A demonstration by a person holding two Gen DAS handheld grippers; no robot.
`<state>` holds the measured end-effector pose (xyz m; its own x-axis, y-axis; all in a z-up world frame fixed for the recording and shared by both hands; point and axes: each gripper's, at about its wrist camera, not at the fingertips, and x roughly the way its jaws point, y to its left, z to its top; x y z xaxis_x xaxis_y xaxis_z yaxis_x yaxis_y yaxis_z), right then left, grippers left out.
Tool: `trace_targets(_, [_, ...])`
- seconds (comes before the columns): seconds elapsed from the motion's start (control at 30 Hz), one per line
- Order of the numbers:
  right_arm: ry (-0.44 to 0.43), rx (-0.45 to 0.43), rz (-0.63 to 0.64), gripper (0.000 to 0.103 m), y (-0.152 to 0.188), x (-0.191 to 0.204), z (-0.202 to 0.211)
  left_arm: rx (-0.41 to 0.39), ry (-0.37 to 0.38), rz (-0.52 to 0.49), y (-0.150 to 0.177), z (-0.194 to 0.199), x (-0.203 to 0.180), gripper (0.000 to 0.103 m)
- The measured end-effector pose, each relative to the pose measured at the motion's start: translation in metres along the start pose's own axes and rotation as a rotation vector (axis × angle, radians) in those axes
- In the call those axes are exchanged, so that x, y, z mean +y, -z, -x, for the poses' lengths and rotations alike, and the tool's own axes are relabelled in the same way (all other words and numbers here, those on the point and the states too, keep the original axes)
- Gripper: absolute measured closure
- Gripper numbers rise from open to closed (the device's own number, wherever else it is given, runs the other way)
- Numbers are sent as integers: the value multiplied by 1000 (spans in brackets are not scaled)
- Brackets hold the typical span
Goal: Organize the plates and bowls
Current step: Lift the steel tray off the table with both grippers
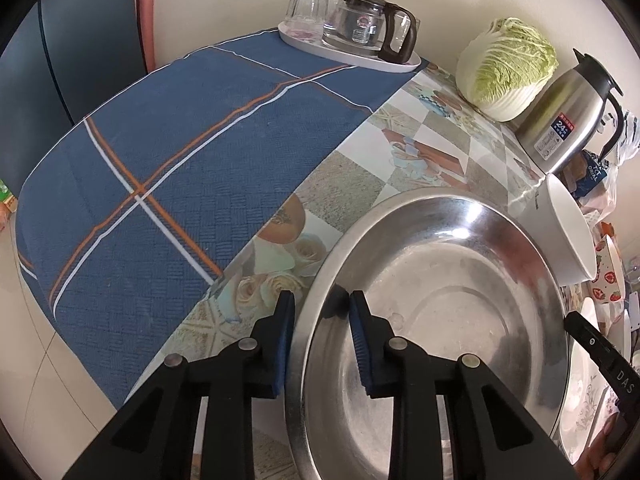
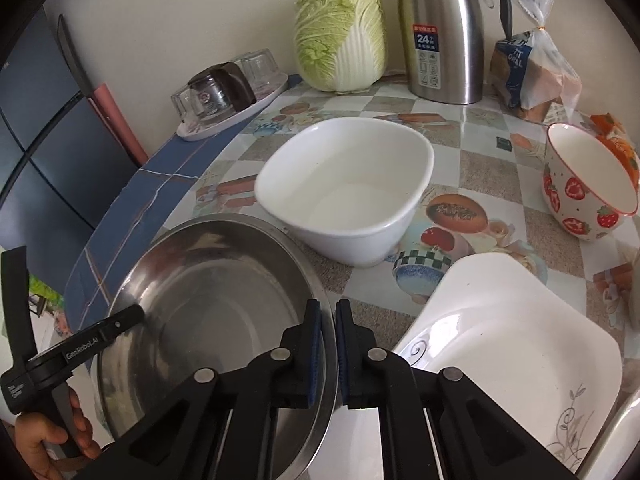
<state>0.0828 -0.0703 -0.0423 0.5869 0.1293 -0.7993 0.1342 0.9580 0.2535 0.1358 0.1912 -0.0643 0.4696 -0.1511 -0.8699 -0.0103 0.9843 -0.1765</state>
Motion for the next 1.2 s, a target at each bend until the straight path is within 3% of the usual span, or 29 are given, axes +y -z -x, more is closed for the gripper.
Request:
trace_targets(0.4, [-173,37,-92,95,6,-10,-4,3,-24,22,-4,0,13,70])
trace_targets(1.0, [-197,80,-65,95,10,-2,-10,-2,-59,20,0,13,20,70])
trace_targets(1.2, [-247,122,-102,91,13,-8,-15,8,-45,37,1,7,22,70])
